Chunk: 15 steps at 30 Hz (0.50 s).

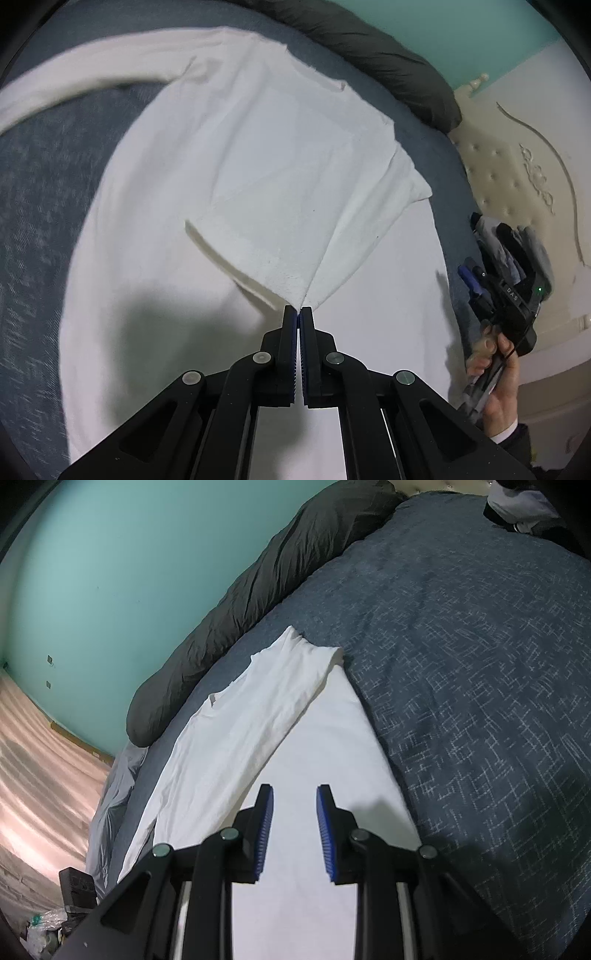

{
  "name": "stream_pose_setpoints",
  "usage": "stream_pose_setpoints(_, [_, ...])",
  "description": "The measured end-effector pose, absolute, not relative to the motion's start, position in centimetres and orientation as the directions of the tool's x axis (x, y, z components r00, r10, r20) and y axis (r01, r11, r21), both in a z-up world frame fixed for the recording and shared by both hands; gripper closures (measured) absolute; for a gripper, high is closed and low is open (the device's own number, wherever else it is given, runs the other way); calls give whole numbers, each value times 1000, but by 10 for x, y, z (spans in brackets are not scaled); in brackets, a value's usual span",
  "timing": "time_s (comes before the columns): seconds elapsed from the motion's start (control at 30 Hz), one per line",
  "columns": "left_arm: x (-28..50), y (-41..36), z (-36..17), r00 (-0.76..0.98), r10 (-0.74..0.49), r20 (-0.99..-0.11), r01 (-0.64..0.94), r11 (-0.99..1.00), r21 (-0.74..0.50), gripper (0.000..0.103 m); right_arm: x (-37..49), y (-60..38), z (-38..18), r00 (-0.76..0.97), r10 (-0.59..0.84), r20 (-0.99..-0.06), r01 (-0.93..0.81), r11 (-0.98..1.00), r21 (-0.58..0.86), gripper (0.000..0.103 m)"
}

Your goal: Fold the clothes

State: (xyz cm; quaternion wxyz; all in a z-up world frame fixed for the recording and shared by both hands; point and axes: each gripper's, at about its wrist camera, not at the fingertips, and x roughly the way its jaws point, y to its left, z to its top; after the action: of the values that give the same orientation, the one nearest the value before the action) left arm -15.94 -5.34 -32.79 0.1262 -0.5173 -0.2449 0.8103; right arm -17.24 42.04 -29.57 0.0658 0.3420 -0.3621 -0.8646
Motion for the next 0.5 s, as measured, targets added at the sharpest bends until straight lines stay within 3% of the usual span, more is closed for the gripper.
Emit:
stream_pose_setpoints(0.33, [-166,-49,-343,-409,404,-818,81,-877,-474,99,-173,422,-295,-759,-360,-542,-129,-733,668,79])
stream_pose_setpoints(0.5, [-169,-72,-330,-476,353,-805,115,-883,-455,78,-173,423,-294,-762,-359,-539,-130,-731,670,79])
